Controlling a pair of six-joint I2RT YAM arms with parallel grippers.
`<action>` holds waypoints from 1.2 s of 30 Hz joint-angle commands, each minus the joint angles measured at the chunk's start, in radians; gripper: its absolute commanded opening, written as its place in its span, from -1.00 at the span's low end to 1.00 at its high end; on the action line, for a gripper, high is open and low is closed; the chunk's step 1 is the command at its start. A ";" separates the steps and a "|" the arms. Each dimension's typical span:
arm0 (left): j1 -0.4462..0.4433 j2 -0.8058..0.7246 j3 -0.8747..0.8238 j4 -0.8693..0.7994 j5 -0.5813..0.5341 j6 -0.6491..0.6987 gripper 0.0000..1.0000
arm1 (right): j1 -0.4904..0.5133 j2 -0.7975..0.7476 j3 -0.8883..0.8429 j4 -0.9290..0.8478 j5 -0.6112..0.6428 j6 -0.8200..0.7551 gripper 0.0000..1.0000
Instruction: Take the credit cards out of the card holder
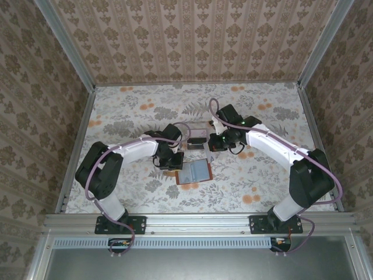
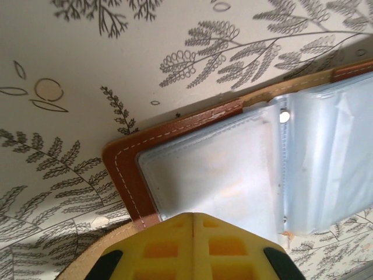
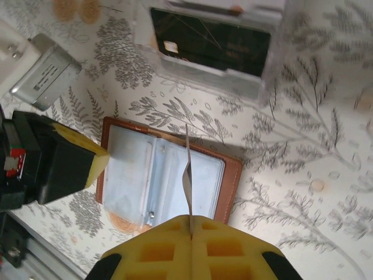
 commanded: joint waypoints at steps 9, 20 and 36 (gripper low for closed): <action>0.076 -0.114 -0.021 0.065 -0.029 0.013 -0.81 | -0.008 0.171 0.266 -0.180 0.070 -0.726 -0.99; 0.186 -0.255 -0.163 0.087 -0.044 -0.001 -0.72 | -0.008 0.391 0.587 -0.379 0.115 -1.160 -1.00; 0.317 -0.323 -0.204 0.073 -0.003 0.022 -0.70 | 0.012 0.706 1.069 -0.677 0.109 -1.288 -1.00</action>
